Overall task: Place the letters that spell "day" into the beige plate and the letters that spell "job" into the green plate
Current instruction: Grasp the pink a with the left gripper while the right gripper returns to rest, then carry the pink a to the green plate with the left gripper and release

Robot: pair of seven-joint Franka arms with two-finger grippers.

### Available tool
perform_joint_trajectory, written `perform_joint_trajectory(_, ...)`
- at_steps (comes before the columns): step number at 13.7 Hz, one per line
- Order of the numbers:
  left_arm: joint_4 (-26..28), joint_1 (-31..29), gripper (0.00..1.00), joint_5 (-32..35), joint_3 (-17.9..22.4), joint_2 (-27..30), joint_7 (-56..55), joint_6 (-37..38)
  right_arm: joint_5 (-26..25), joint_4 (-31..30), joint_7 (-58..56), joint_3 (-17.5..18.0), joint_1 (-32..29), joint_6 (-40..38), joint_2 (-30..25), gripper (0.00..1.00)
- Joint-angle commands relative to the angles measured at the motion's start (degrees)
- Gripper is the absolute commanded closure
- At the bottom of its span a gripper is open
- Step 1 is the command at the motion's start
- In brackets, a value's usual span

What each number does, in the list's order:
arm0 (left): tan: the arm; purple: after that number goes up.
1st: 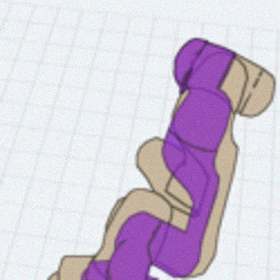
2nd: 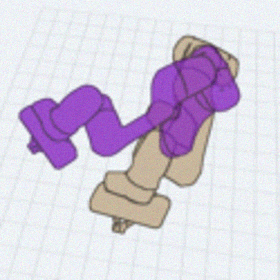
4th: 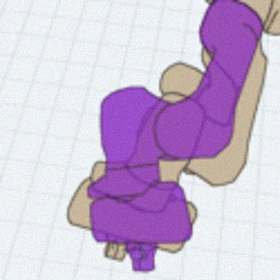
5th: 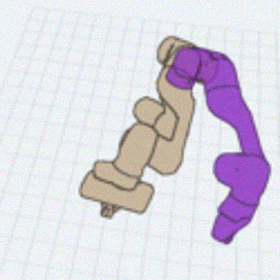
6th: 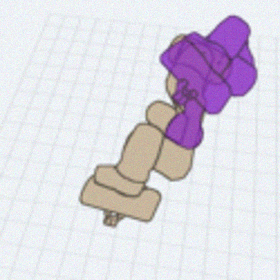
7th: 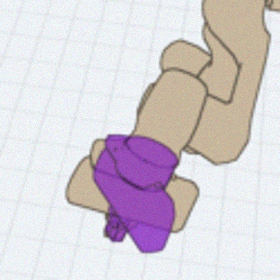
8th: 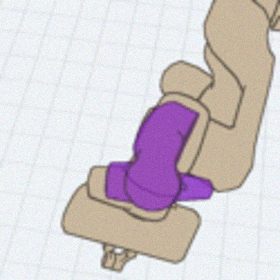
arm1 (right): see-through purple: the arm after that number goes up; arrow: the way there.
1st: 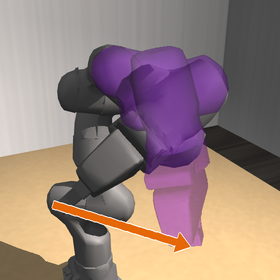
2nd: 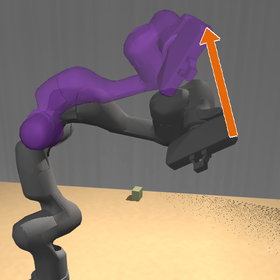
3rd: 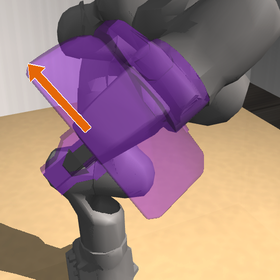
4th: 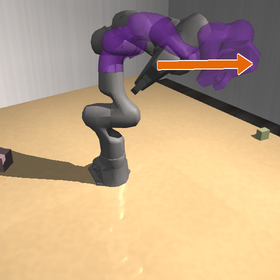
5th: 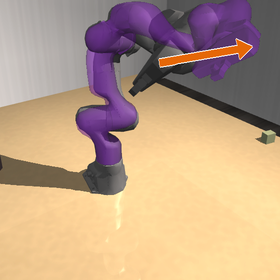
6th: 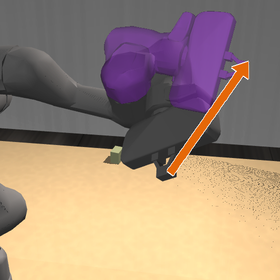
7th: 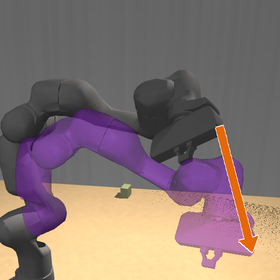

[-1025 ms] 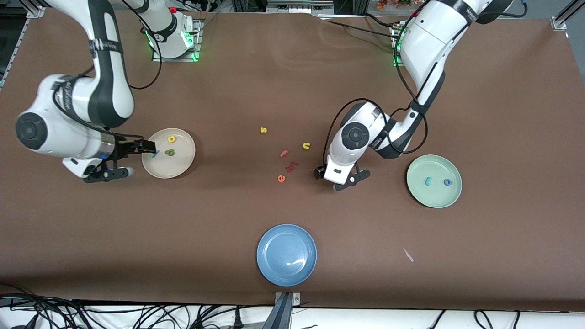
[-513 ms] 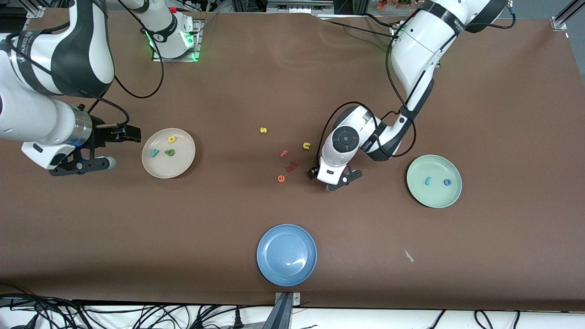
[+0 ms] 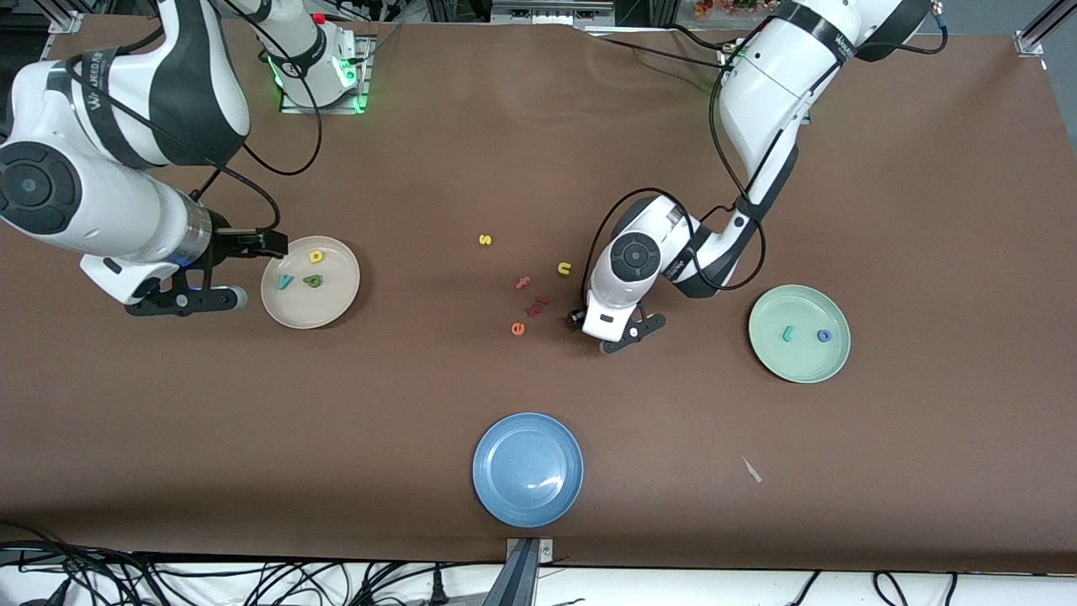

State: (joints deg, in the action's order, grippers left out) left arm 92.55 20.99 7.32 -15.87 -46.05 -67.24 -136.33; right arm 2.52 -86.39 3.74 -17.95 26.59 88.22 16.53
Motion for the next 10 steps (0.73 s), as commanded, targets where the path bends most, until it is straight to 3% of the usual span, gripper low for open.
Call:
perform_joint_trajectory(1, -1.94, 0.81, 0.23, 0.86, 0.58, -1.15, -0.96, 0.27, -2.26, -12.70, 1.00, 8.61, -8.80, 8.95, -9.20, 0.00)
perform_joint_trajectory(3, -1.94, 0.81, 0.25, 0.86, 0.58, -1.15, -0.96, 0.19, -2.35, -20.97, 0.13, 13.89, -16.09, 17.83, -14.65, 0.00)
perform_joint_trajectory(4, -1.94, 0.81, 0.25, 0.86, 0.58, -1.15, -0.96, 0.27, -2.26, -21.97, -0.40, 15.04, -18.30, 19.35, -16.33, 0.00)
perform_joint_trajectory(7, -1.94, 0.81, 0.25, 0.86, 0.58, -1.23, -0.96, 0.27, -1.39, -20.06, -1.63, 15.32, -20.51, 15.17, -22.31, 0.00)
perform_joint_trajectory(10, -1.94, 0.81, 0.26, 0.86, 0.58, -1.15, -0.96, 0.27, -1.81, -19.70, -1.99, 17.42, -22.54, 8.73, -23.20, 0.00)
